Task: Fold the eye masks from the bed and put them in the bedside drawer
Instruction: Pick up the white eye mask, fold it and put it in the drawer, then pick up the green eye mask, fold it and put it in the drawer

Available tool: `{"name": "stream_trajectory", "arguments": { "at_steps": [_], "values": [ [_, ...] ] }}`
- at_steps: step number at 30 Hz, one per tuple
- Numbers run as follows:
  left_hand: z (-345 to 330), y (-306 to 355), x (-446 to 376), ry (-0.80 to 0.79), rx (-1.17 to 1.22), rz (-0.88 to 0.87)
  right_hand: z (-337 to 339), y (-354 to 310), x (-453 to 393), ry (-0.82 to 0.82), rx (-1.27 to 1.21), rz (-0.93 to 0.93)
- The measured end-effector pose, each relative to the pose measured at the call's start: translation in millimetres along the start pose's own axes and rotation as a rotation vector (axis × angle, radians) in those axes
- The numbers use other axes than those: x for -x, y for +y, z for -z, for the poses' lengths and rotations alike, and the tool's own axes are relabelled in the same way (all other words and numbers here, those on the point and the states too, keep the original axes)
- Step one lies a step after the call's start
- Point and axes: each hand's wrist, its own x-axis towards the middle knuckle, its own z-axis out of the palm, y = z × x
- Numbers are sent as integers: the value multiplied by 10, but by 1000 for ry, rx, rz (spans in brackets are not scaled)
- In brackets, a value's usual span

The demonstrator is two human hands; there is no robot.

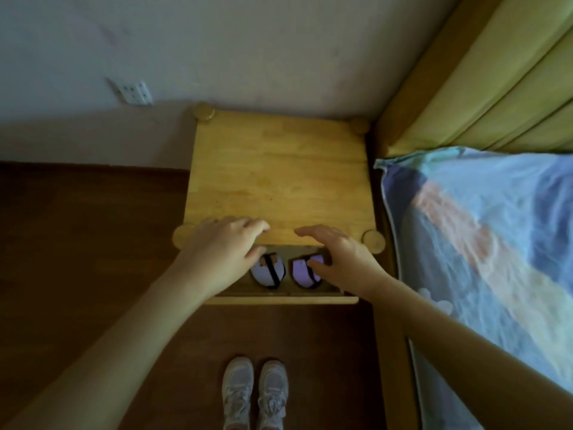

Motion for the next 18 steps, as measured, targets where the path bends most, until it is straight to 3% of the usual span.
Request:
{"name": "stream_trajectory", "arguments": {
  "at_steps": [18],
  "values": [
    [2908, 1340, 207, 308, -156, -214, 2795, -1180, 1538, 477, 97, 103]
  ]
}}
